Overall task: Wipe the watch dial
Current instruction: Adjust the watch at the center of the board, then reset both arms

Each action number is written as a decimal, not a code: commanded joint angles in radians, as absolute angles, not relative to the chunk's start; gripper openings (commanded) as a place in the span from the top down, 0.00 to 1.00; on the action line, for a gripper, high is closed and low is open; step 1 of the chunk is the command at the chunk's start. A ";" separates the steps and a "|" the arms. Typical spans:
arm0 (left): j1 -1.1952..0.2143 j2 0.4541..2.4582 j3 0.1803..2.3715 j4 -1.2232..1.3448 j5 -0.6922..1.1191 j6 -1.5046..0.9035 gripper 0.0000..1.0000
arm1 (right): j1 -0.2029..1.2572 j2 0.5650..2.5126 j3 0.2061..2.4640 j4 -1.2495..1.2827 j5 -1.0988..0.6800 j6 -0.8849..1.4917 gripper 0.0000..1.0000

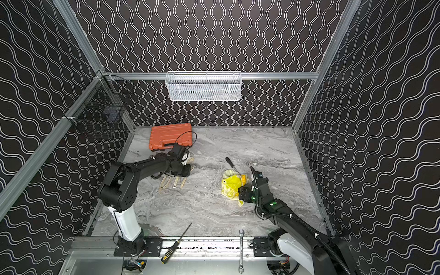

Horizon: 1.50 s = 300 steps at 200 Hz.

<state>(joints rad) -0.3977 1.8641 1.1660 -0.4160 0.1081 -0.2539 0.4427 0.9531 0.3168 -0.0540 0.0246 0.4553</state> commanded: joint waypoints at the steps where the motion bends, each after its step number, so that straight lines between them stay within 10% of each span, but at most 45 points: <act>1: -0.397 1.835 1.177 -0.422 0.083 -0.219 0.72 | 0.443 0.916 0.316 -0.042 0.053 0.449 0.11; 85: -0.399 1.478 1.125 -0.392 -0.090 -0.087 0.59 | 0.443 0.803 0.531 -0.140 0.259 0.398 0.01; 96: -0.399 1.412 1.076 -0.337 -0.140 -0.059 0.46 | 0.442 0.809 0.558 -0.121 0.286 0.366 0.01; 103: -0.398 1.365 1.036 -0.295 -0.172 -0.043 0.06 | 0.443 0.819 0.580 -0.118 0.318 0.350 0.01; 107: -0.399 1.345 1.010 -0.266 -0.191 -0.031 0.02 | 0.443 0.822 0.591 -0.120 0.336 0.345 0.01; 160: -0.394 1.205 0.733 0.075 -0.478 0.091 0.01 | 0.443 0.833 0.627 -0.088 0.689 0.409 0.01; 197: -0.341 1.242 0.608 0.293 -0.483 0.215 0.01 | 0.404 0.743 0.320 0.431 0.790 0.088 0.00; 300: -0.189 1.301 0.313 0.812 -0.272 0.092 0.01 | 0.118 1.101 -0.002 1.177 0.511 0.064 0.00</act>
<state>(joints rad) -0.1993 1.2846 0.3351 0.6460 -0.3340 0.1272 0.1417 0.9977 0.0101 0.8536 0.5850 0.0860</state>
